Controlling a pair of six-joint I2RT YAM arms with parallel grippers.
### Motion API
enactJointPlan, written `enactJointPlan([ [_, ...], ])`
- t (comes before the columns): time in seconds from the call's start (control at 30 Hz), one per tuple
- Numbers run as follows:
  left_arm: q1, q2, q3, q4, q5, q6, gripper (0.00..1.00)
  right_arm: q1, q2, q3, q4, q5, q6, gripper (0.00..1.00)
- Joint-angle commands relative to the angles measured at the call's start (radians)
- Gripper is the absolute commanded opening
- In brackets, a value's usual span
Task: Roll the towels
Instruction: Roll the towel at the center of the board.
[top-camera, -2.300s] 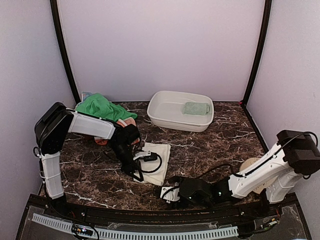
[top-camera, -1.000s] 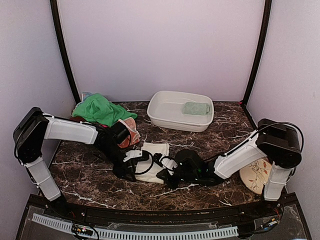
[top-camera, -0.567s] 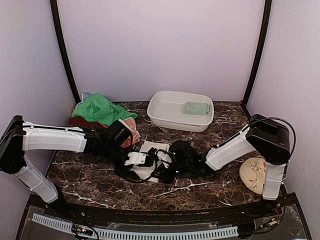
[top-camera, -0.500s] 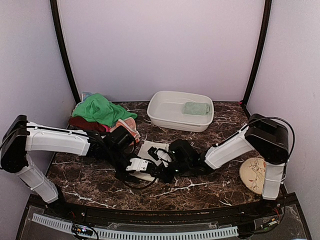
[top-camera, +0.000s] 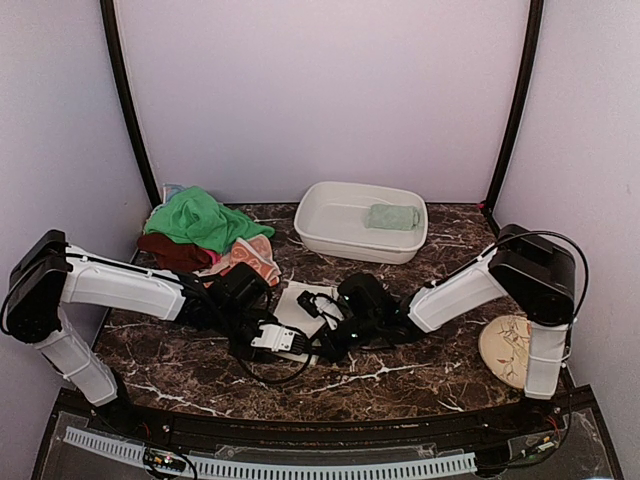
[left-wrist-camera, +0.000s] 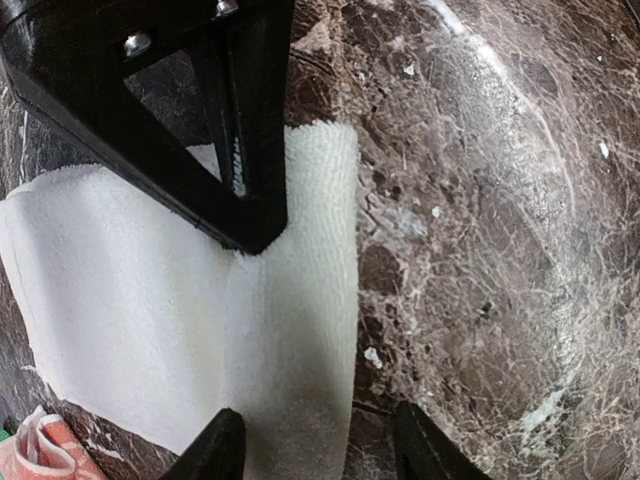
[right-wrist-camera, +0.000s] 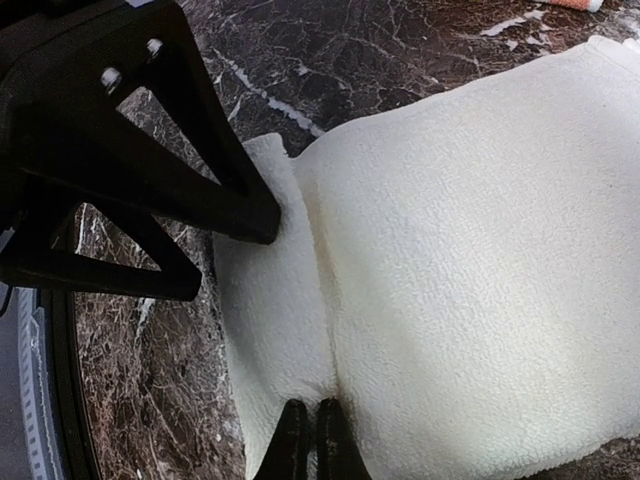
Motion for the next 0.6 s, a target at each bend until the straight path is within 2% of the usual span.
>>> enactJointPlan([
  [0.0,0.002,0.003,-0.026,0.017,-0.016,0.020,0.54,-0.013,0.034,0.005,-0.106,-0.012,0.007,0.00],
  [0.3,0.036,0.091,-0.014,0.013,-0.006,0.005,0.43,-0.022,0.029,0.010,-0.089,-0.038,0.044,0.00],
  [0.5,0.099,0.142,0.041,-0.057,0.075,-0.025,0.24,-0.035,-0.020,-0.038,0.003,-0.042,0.087,0.10],
  [0.57,0.113,0.155,0.070,-0.108,0.119,-0.037,0.09,-0.038,-0.058,-0.065,0.033,-0.010,0.091,0.17],
])
